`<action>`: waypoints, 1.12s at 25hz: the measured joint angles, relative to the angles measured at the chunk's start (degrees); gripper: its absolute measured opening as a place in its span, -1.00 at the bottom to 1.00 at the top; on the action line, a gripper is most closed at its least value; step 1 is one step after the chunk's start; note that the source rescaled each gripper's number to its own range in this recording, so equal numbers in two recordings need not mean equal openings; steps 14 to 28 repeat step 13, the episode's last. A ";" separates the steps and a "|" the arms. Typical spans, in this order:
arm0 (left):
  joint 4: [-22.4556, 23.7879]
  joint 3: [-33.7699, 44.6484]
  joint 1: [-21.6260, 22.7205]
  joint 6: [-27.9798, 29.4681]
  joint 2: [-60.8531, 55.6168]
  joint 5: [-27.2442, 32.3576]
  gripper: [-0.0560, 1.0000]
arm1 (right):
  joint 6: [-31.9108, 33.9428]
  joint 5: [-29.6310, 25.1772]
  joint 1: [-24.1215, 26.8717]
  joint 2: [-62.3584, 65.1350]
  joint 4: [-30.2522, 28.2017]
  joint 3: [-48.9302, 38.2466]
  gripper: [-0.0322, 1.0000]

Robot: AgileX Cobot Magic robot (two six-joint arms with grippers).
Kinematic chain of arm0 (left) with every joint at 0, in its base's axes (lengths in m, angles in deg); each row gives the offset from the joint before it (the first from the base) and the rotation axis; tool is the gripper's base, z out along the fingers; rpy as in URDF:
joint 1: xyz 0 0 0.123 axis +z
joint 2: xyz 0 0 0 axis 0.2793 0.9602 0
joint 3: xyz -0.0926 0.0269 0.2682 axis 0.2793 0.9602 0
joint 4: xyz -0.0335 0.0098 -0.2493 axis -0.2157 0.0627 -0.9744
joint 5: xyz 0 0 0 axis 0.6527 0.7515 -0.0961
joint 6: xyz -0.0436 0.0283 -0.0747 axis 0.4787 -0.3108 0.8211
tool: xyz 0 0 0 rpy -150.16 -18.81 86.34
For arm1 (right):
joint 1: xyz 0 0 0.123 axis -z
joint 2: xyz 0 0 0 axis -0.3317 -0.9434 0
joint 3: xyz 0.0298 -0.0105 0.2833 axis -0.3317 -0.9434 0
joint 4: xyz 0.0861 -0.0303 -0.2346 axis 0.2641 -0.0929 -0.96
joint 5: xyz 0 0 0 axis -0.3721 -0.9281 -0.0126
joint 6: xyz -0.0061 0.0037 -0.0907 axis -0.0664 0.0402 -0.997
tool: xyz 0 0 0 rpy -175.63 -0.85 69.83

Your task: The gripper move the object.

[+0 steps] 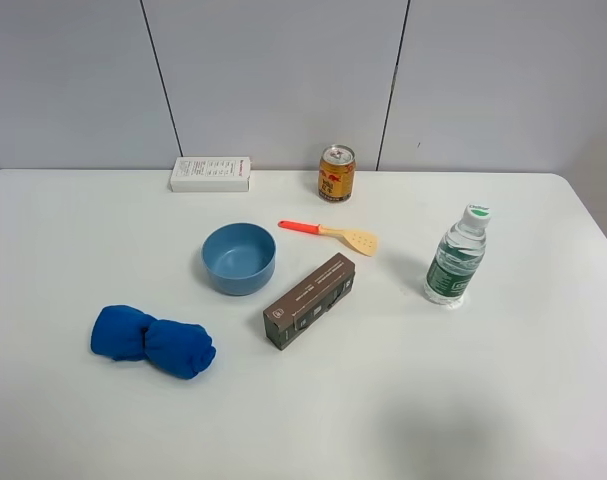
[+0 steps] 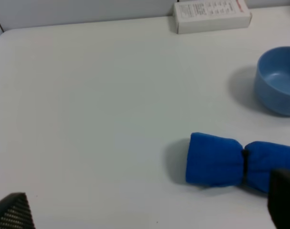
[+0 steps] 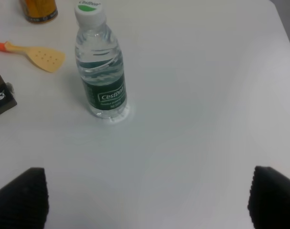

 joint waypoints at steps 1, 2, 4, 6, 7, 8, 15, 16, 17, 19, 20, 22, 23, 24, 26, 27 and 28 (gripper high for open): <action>0.00 0.00 0.00 0.00 0.00 0.00 1.00 | 0.00 0.00 0.00 0.00 0.00 0.00 0.49; 0.00 0.00 0.00 0.00 0.00 0.00 1.00 | 0.00 0.00 0.00 0.00 0.00 0.00 0.49; 0.00 0.00 0.00 0.00 0.00 0.00 1.00 | 0.00 0.00 0.00 0.00 0.00 0.00 0.49; 0.00 0.00 0.00 0.00 0.00 0.00 1.00 | 0.00 0.00 0.00 0.00 0.00 0.00 0.49; 0.00 0.00 0.00 0.00 0.00 0.00 1.00 | 0.00 0.00 0.00 0.00 0.00 0.00 0.49; 0.00 0.00 0.00 0.00 0.00 0.00 1.00 | 0.00 0.00 0.00 0.00 0.00 0.00 0.49; 0.00 0.00 0.00 0.00 0.00 0.00 1.00 | 0.00 0.00 0.00 0.00 0.00 0.00 0.49; 0.00 0.00 0.00 0.00 0.00 0.00 1.00 | 0.00 0.00 0.00 0.00 0.00 0.00 0.49; 0.00 0.00 0.00 0.00 0.00 0.00 1.00 | 0.00 0.00 0.00 0.00 0.00 0.00 0.49; 0.00 0.00 0.00 0.00 0.00 0.00 1.00 | 0.00 0.00 0.00 0.00 0.00 0.00 0.49; 0.00 0.00 0.00 0.00 0.00 0.00 1.00 | 0.00 0.00 0.00 0.00 0.00 0.00 0.49; 0.00 0.00 0.00 0.00 0.00 0.00 1.00 | 0.00 0.00 0.00 0.00 0.00 0.00 0.49; 0.00 0.00 0.00 0.00 0.00 0.00 1.00 | 0.00 0.00 0.00 0.00 0.00 0.00 0.49; 0.00 0.00 0.00 0.00 0.00 0.00 1.00 | 0.00 0.00 0.00 0.00 0.00 0.00 0.49; 0.00 0.00 0.00 0.00 0.00 0.00 1.00 | 0.00 0.00 0.00 0.00 0.00 0.00 0.49; 0.00 0.00 0.00 0.00 0.00 0.00 1.00 | 0.00 0.00 0.00 0.00 0.00 0.00 0.49; 0.00 0.00 0.00 0.00 0.00 0.00 1.00 | 0.00 0.00 0.00 0.00 0.00 0.00 0.49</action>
